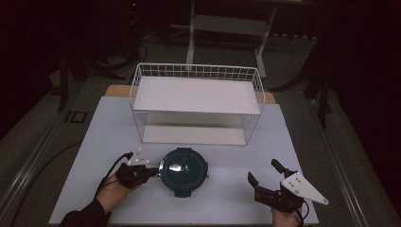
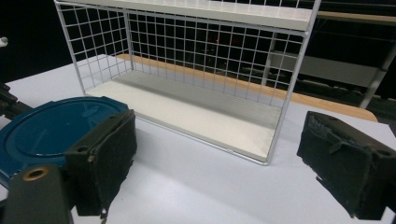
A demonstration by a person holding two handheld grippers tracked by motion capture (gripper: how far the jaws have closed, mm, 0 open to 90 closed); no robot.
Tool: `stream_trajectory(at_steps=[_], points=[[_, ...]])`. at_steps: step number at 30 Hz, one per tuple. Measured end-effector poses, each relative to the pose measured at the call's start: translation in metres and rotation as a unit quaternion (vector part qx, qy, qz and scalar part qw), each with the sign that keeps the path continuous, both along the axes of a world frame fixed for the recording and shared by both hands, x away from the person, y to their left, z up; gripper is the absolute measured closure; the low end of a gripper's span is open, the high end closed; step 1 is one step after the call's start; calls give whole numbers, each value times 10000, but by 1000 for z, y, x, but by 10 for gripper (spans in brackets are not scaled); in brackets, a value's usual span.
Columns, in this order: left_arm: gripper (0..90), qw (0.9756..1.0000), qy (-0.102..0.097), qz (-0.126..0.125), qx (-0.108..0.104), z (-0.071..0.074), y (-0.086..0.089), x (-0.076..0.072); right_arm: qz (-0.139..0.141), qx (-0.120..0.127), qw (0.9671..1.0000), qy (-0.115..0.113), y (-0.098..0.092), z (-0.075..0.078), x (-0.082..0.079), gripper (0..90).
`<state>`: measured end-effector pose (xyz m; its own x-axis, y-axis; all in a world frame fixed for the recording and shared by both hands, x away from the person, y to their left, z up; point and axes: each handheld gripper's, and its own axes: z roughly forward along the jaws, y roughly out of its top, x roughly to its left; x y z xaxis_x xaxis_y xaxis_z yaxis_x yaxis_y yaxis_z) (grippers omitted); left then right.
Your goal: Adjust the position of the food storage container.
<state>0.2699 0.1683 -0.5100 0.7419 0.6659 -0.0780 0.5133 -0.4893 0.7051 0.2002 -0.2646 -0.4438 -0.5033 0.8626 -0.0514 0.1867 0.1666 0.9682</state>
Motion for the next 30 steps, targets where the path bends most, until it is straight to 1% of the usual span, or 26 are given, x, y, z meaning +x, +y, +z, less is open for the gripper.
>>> stream_trajectory(at_steps=[2,8,16,19,22,25,27,28,30], points=[[897,10000,6,-36,11,0,-5,1,11,30,10000,27,-1,0,0,113],[897,9999,65,-125,-30,0,-17,5,31,3,10000,18,0,0,0,113],[897,9994,7,-335,-13,1,-37,8,49,10,10000,53,1,-1,1,113],[897,9991,23,-418,-37,0,-44,9,50,-21,10000,45,1,-1,1,113],[897,9988,25,-471,-112,0,-50,9,54,-24,10000,52,1,-1,1,113],[896,9985,-25,-536,-108,-1,-53,10,70,-20,9999,72,1,-2,2,113],[895,9981,-8,-595,-176,-2,-51,11,81,-32,9999,92,2,-2,2,113],[891,9980,4,-604,-172,-2,-49,11,87,-37,9999,90,2,-2,2,114],[832,9979,48,-629,-126,-2,-46,11,84,-29,9999,90,1,-2,2,113]])
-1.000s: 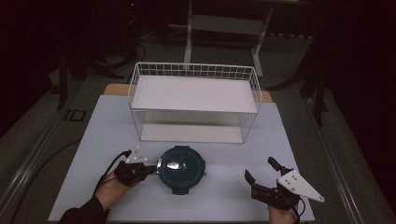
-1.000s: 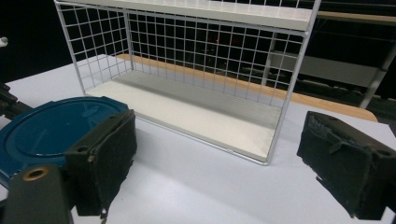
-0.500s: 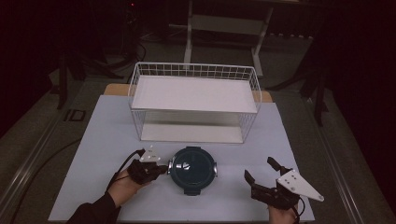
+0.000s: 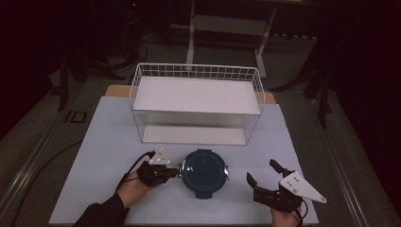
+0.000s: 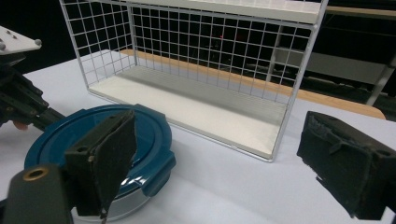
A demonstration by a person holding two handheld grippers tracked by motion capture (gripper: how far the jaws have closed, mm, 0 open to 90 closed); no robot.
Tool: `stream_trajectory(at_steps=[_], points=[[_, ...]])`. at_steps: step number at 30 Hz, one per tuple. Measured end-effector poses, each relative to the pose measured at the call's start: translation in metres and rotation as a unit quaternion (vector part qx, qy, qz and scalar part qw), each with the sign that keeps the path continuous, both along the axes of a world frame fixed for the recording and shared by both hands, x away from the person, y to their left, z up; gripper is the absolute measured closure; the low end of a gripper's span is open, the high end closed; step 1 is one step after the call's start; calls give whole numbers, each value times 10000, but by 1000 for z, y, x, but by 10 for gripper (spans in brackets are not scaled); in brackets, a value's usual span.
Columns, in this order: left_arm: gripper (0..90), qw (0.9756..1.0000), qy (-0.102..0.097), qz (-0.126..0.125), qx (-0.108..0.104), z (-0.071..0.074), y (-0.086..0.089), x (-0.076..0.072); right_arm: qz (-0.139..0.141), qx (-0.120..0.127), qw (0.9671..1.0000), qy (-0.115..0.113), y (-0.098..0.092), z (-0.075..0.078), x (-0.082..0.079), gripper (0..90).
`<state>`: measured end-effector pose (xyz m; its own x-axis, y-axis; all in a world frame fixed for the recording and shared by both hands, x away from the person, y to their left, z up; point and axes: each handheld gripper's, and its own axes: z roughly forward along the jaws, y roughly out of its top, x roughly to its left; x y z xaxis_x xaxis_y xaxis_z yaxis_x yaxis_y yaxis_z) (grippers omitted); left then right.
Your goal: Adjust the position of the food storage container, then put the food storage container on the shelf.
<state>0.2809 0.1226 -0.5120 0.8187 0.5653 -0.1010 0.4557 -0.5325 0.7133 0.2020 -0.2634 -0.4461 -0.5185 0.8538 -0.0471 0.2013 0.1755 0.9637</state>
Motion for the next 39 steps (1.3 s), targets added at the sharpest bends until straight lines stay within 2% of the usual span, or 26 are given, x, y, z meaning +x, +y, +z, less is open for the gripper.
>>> stream_trajectory(at_steps=[2,4,6,8,9,11,12,13,14,15,18,19,20,21,24,25,28,29,30,31,33,35,37,38,39], points=[[792,10000,-18,17,10,3,6,-1,14,2,10000,14,0,0,0,114],[673,9999,24,89,-134,9,13,-1,16,-15,10000,15,0,0,0,114],[536,9988,151,148,-448,17,19,-3,37,-24,10000,2,0,0,0,114],[353,9965,304,180,-759,26,23,-5,28,-30,10000,-13,1,0,0,114],[289,9954,305,135,-895,30,24,-7,33,-27,10000,-12,1,0,0,114],[174,9935,283,225,-1082,39,25,-10,19,-79,10000,-41,2,0,0,114],[140,9913,289,252,-1263,46,25,-12,6,-149,9999,-49,3,0,0,114],[113,9913,289,252,-1263,46,25,-12,6,-149,9999,-49,3,0,0,114],[71,9912,209,250,-1285,52,24,-13,84,-210,9997,-29,3,-1,2,113],[36,9920,193,203,-1227,54,23,-14,66,-243,9997,-42,3,-1,3,113],[16,9926,175,225,-1180,56,22,-14,29,-266,9996,-112,4,-2,3,113],[16,9921,223,294,-1202,57,21,-14,29,-266,9996,-112,4,-2,3,113],[16,9914,262,367,-1231,56,21,-12,122,-63,9998,-117,4,-2,4,113],[16,9908,280,399,-1260,56,21,-11,125,-44,9998,-122,5,-2,5,113],[16,9897,373,442,-1306,55,21,-8,123,-60,9998,-117,6,-2,5,114],[17,9894,463,433,-1305,53,18,-5,98,-102,9998,-172,8,-2,4,128],[22,9885,527,489,-1332,52,17,-2,221,-112,9996,-107,8,-1,5,136],[35,9874,600,554,-1357,50,16,1,349,-71,9993,-98,9,-1,5,144],[36,9858,704,593,-1405,49,15,4,361,-98,9992,-102,9,-1,4,144],[40,9852,773,604,-1405,49,15,5,371,-184,9990,-143,10,0,4,144],[40,9833,893,652,-1442,46,12,9,492,-138,9985,-217,10,0,3,144],[40,9816,1017,713,-1448,44,9,13,432,-200,9981,-379,10,2,1,143],[40,9816,1073,783,-1368,41,7,16,393,-185,9979,-489,9,3,-1,139],[40,9816,1073,783,-1368,41,7,16,410,-153,9980,-448,9,4,-1,137],[40,9805,1135,869,-1348,38,6,19,390,-143,9982,-425,9,5,-2,130]])
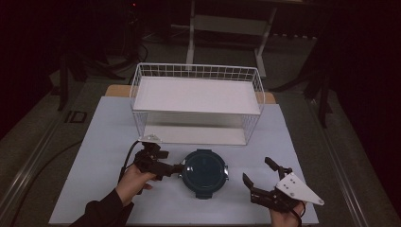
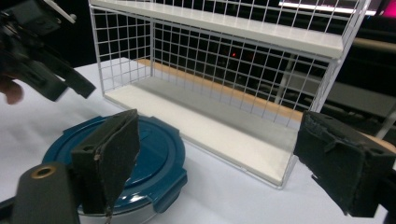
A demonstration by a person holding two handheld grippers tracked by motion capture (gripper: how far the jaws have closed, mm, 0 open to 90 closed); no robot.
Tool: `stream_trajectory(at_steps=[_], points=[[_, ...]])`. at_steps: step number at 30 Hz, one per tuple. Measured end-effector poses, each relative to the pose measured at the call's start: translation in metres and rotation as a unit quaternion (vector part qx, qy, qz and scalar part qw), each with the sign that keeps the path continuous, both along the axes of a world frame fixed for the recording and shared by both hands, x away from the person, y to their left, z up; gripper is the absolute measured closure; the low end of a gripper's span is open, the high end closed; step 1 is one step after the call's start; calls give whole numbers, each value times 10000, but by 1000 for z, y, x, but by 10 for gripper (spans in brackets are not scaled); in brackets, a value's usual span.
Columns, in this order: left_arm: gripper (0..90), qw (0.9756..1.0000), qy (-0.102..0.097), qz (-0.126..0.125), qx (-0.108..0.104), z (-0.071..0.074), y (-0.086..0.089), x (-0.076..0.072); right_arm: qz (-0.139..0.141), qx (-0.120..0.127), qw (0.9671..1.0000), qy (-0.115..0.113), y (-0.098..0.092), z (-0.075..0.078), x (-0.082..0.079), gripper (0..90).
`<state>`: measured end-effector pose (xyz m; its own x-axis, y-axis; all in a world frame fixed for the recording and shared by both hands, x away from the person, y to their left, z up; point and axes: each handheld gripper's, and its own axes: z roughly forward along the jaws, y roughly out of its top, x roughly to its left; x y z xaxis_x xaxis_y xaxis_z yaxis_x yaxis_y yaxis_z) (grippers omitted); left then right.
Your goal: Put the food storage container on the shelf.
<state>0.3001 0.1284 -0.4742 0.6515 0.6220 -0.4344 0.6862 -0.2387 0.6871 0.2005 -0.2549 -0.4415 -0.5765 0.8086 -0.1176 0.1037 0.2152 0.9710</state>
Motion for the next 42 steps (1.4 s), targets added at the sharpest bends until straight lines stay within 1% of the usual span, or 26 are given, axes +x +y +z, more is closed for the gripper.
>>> stream_trajectory(at_steps=[1,2,6,9,11,12,13,14,15,16,17,18,21,22,23,24,25,26,27,28,31,32,35,39,40,42], points=[[40,10000,80,35,-23,-2,0,2,-68,6,10000,-7,-1,0,0,130],[40,9998,159,84,-54,-3,0,4,-41,32,10000,9,-1,0,0,129],[41,9988,441,200,-94,-9,0,10,-85,105,9995,274,-2,2,-1,120],[53,9968,755,160,-216,-14,0,14,-132,133,9996,234,-1,2,-1,108],[54,9953,924,202,-202,-16,-1,15,-46,127,9996,254,0,2,-2,108],[54,9945,993,194,-272,-17,-1,15,-69,93,9996,256,1,2,-2,108],[54,9945,993,194,-272,-17,-1,15,-79,70,9996,248,2,2,-3,108],[54,9920,1196,166,-370,-18,-1,15,-29,70,9997,246,4,2,-3,108],[54,9920,1196,166,-370,-18,-1,15,-30,66,9997,247,4,2,-3,108],[55,9899,1347,196,-386,-18,-2,15,-33,61,9997,230,5,2,-4,108],[75,9899,1347,196,-386,-18,-2,15,-33,61,9997,230,5,2,-4,108],[144,9879,1481,269,-384,-19,-1,15,-33,50,9997,249,5,2,-4,108],[177,9833,1724,312,-490,-23,0,17,-32,49,9996,280,5,2,-3,108],[235,9817,1795,337,-532,-24,0,17,-35,51,9996,281,5,1,-3,108],[261,9794,1904,359,-570,-25,0,17,-24,51,9995,297,5,1,-3,108],[292,9783,1958,345,-585,-27,0,17,-29,33,9995,304,6,1,-3,108],[307,9783,1958,345,-585,-27,0,17,-30,32,9995,305,6,1,-3,108],[341,9758,2066,353,-624,-29,-1,17,-8,22,9995,329,6,1,-3,108],[362,9758,2066,353,-624,-29,-1,17,-8,22,9995,329,6,1,-3,108],[381,9733,2182,335,-631,-31,-3,18,1,-4,9994,342,7,0,-2,108],[440,9707,2301,300,-625,-35,-4,19,-8,-18,9993,375,8,0,-2,109],[479,9698,2330,255,-674,-37,-5,19,0,-26,9992,402,8,0,-2,109],[498,9657,2440,223,-854,-41,-4,20,2,-42,9992,409,8,0,-2,109],[516,9653,2446,195,-896,-42,-3,20,10,-17,9989,475,8,-1,0,109],[524,9642,2473,159,-941,-43,-1,20,16,-7,9985,554,8,-2,1,109],[525,9654,2428,166,-938,-42,-1,18,30,41,9981,609,7,-3,2,110]])
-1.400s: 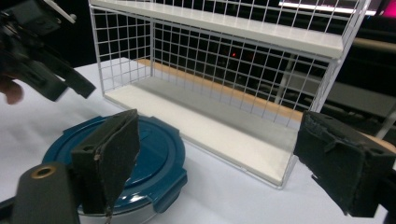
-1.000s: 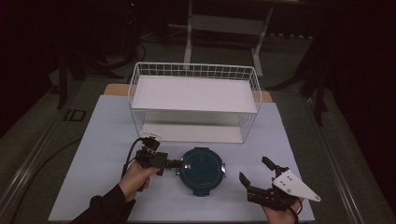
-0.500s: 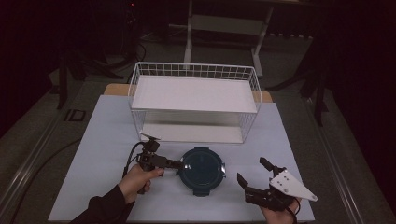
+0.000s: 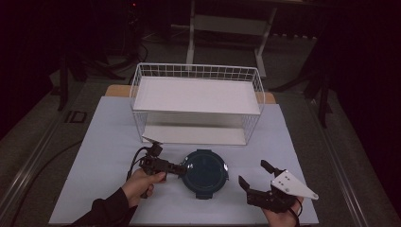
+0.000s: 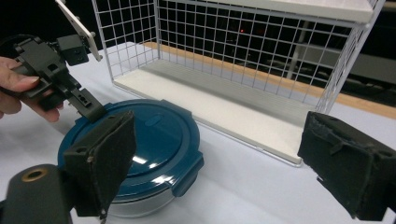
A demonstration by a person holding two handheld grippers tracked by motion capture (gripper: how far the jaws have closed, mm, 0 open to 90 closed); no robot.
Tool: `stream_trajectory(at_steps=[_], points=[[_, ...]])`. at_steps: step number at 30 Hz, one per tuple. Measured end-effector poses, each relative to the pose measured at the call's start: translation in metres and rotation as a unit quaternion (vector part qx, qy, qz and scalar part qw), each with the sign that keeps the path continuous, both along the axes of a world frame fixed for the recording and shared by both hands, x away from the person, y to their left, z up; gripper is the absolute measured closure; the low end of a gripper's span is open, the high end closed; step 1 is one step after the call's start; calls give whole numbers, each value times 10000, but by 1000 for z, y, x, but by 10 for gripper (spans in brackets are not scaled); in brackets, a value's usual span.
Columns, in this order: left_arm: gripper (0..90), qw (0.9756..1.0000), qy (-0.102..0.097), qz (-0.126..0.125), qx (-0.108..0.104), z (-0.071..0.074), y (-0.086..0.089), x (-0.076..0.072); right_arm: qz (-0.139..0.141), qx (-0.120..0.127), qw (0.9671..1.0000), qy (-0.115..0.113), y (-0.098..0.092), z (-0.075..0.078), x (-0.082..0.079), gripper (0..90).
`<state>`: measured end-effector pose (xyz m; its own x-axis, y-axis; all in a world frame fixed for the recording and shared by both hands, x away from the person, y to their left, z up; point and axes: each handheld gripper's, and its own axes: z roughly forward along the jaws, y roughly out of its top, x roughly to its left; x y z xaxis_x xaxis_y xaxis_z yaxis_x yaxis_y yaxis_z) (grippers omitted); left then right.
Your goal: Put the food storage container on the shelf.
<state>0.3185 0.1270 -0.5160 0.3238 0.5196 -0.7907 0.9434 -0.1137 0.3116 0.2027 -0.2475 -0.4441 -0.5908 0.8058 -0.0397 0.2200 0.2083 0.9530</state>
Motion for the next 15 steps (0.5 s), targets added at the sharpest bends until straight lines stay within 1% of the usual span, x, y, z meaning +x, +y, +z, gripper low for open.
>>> stream_trajectory(at_steps=[1,2,3,4,5,7,8,9,10,11,12,13,14,15], points=[[525,10000,0,0,0,0,0,0,0,0,10000,0,0,0,0,110],[525,9999,-109,-12,24,2,-1,-2,53,77,9999,131,-1,-1,2,130],[526,9998,-187,-62,75,3,-2,-4,65,110,9998,183,-1,-1,3,135],[526,9997,-232,-57,79,5,-3,-5,120,179,9993,289,-1,-2,5,136],[526,9993,-342,-117,137,7,-3,-7,161,237,9989,382,0,-3,7,138],[528,9984,-491,-167,201,10,-5,-10,254,357,9970,645,1,-5,12,145],[528,9981,-541,-187,232,12,-6,-12,323,473,9946,864,1,-7,16,149],[528,9972,-651,-250,275,13,-6,-13,355,539,9929,1002,2,-8,19,169],[529,9968,-690,-273,305,14,-6,-14,413,580,9900,1215,2,-10,23,175],[529,9960,-762,-306,350,16,-7,-16,444,611,9884,1317,3,-11,26,175],[529,9955,-810,-318,366,16,-7,-17,477,630,9854,1507,4,-13,30,174],[529,9955,-810,-318,366,16,-7,-17,503,642,9827,1662,4,-14,34,175],[530,9942,-924,-361,418,18,-8,-20,596,766,9761,1943,4,-17,40,189],[531,9938,-953,-387,427,19,-8,-21,656,845,9717,2107,4,-18,43,202]])
